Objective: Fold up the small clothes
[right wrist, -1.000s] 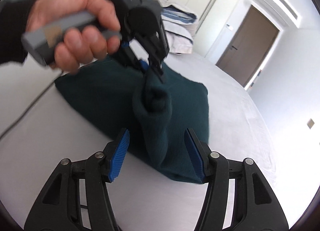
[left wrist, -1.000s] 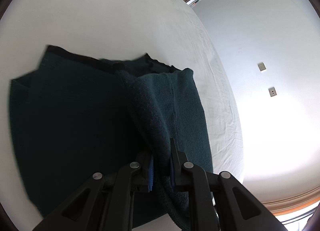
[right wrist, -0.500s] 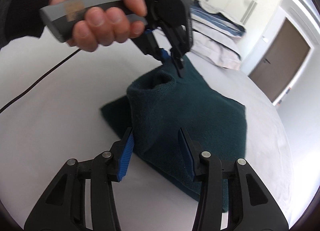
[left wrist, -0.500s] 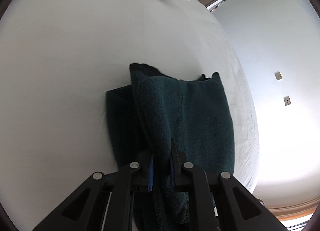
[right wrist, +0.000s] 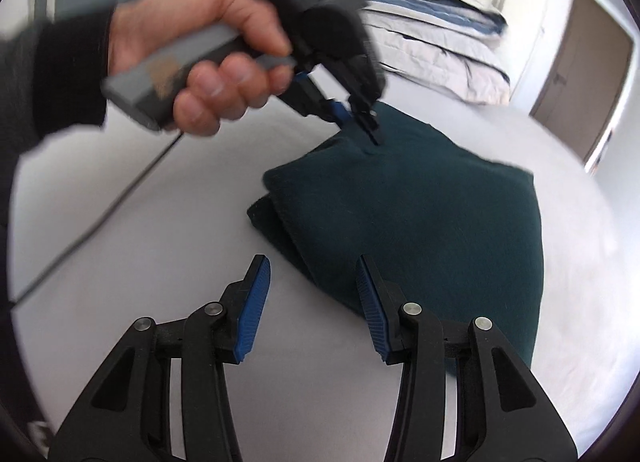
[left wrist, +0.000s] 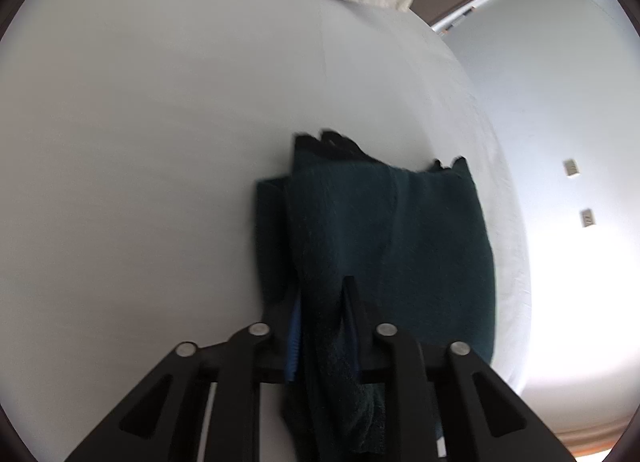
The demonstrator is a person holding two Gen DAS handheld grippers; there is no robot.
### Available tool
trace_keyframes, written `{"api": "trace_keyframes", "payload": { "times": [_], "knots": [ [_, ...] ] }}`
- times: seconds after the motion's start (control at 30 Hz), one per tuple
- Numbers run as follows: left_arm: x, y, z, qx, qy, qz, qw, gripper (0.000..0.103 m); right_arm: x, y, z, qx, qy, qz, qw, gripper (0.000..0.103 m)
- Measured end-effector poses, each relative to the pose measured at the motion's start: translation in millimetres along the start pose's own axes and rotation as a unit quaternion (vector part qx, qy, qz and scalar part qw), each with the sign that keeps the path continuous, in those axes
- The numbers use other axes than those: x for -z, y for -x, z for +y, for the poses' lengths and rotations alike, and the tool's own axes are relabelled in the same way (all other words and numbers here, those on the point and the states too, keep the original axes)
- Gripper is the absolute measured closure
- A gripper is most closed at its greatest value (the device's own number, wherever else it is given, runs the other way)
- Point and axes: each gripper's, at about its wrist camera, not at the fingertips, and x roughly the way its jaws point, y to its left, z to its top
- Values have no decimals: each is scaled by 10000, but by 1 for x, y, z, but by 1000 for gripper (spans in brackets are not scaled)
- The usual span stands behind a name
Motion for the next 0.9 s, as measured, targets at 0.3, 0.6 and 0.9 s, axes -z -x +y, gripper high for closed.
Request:
{"api": "trace_keyframes", "payload": {
  "times": [0.3, 0.6, 0.9],
  "knots": [
    [71, 59, -50, -308, -849, -927, 9916, 81, 45, 89, -108, -105, -1946, -367, 9801, 61],
    [121, 18, -36, -1166, -1059, -886, 9835, 83, 37, 76, -141, -265, -2268, -286, 9732, 61],
    [141, 11, -15, -1343, -1210, -965, 9788, 65, 59, 6, -138, -275, -2764, 177, 9605, 68]
  ]
}}
